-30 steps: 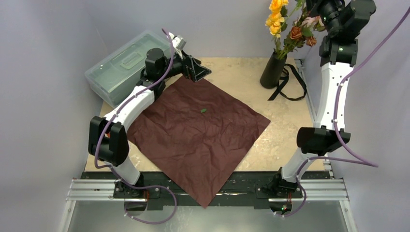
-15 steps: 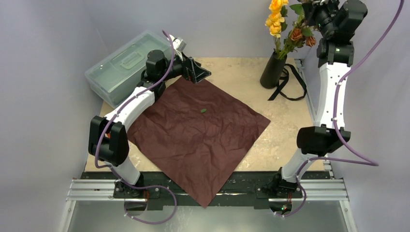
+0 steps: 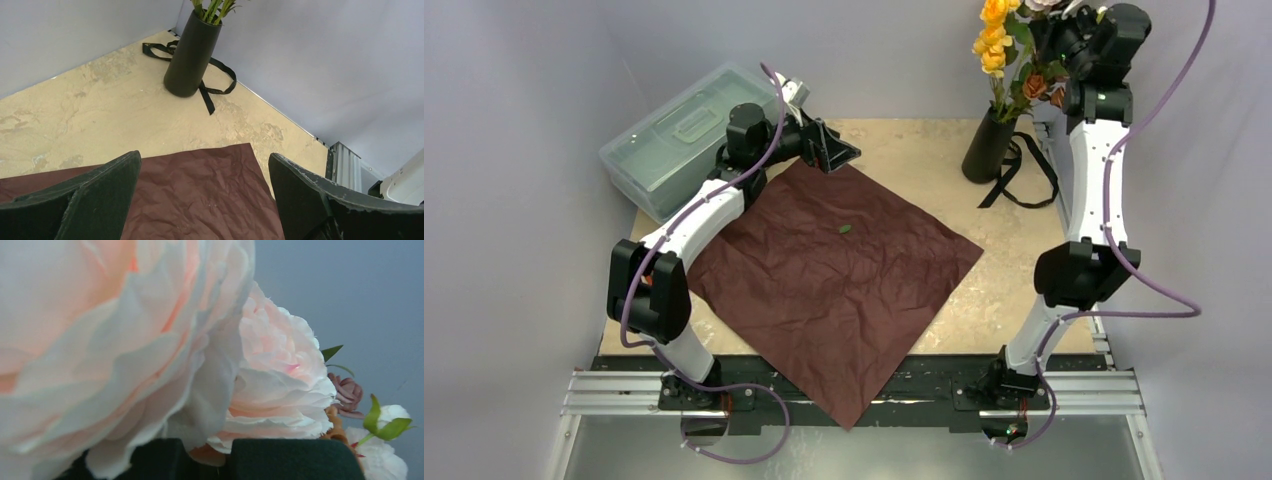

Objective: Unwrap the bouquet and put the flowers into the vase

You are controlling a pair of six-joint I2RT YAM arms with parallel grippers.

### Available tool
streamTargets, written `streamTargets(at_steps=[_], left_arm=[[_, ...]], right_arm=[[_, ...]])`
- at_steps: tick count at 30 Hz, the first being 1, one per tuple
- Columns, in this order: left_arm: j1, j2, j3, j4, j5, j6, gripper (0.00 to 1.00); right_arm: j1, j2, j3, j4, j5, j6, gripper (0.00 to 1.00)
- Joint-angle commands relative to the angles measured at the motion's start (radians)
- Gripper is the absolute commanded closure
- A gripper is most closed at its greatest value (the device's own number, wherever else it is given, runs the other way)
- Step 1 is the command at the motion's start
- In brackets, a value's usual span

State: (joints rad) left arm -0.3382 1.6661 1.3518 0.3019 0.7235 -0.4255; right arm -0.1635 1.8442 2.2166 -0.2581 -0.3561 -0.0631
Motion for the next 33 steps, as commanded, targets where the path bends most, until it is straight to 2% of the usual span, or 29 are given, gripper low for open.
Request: streamTargets(at_steps=[1, 18, 23, 25, 26, 33], left_arm=[[-0.001, -0.006, 0.017, 0.002, -0.001, 0.020, 0.00], [0.005, 0.004, 0.015, -0.051, -0.009, 0.060, 0.00], [0.007, 0.010, 0.024, -0.083, -0.012, 0.079, 0.00], [0.008, 0.011, 0.026, -0.099, -0.019, 0.092, 0.00], [0.008, 0.009, 0.026, -0.110, -0.023, 0.099, 0.00], [0.013, -0.003, 0.025, -0.218, -0.059, 0.159, 0.00]], right_arm=[[0.017, 0.032, -0.015, 0.052, 0.024, -0.038, 1.00], [0.018, 0.103, -0.207, 0.113, 0.042, -0.049, 1.00], [0.018, 0.119, -0.213, 0.093, 0.044, -0.049, 1.00], [0.018, 0.118, -0.210, 0.082, 0.040, -0.049, 0.95], [0.018, 0.112, -0.212, 0.079, 0.039, -0.048, 0.89], [0.018, 0.040, -0.219, 0.047, 0.034, -0.034, 0.37]])
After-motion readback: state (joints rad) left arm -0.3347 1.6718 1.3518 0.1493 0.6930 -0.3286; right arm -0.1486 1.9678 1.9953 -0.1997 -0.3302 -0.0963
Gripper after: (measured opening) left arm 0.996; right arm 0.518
